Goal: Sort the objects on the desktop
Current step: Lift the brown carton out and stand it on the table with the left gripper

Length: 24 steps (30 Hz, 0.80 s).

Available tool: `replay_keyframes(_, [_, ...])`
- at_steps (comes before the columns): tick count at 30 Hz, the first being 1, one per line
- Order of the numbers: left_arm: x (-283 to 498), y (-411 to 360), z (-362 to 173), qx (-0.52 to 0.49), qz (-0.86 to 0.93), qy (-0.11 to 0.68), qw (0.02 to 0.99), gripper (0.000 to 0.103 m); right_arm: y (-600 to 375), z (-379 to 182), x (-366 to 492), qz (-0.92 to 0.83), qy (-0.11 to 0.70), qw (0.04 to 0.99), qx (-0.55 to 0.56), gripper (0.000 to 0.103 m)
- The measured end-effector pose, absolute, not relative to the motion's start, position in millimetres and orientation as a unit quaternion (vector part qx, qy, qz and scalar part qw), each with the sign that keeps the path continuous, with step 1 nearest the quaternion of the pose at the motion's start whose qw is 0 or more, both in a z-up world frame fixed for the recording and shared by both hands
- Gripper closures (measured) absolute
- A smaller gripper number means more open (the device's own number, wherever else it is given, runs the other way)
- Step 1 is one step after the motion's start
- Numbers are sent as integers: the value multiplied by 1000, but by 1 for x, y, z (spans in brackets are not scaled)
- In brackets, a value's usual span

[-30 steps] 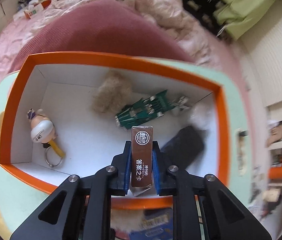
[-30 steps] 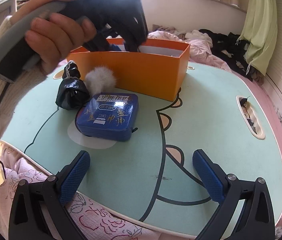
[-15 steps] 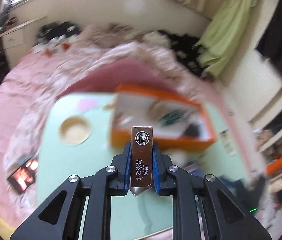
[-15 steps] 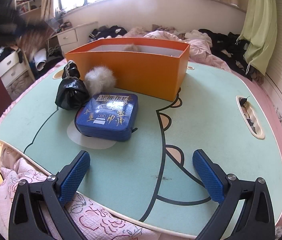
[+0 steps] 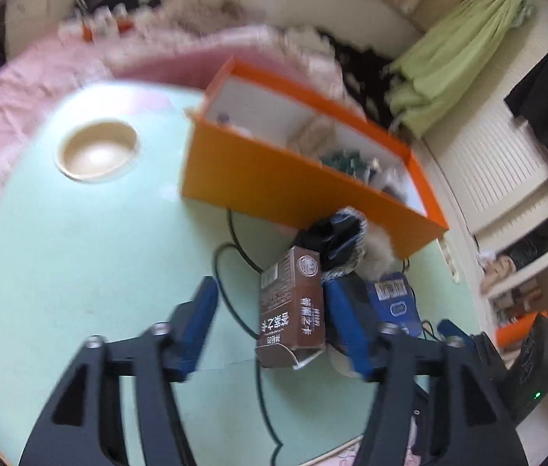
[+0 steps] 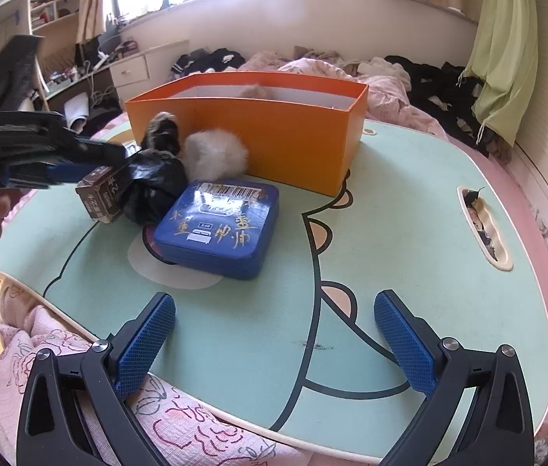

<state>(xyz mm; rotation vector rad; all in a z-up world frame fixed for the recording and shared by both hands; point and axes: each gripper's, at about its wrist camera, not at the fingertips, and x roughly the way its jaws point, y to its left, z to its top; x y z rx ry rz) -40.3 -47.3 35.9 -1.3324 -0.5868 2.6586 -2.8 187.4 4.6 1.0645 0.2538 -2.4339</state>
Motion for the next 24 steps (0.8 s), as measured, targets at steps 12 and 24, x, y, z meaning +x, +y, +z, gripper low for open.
replay_keyframes(12, [8, -1, 11, -383, 924, -13, 1, 22, 186, 3, -2, -887, 91, 233, 389, 0])
replay_keyframes(24, [3, 9, -4, -352, 936, 7, 8, 0, 187, -1, -2, -886, 87, 232, 392, 0])
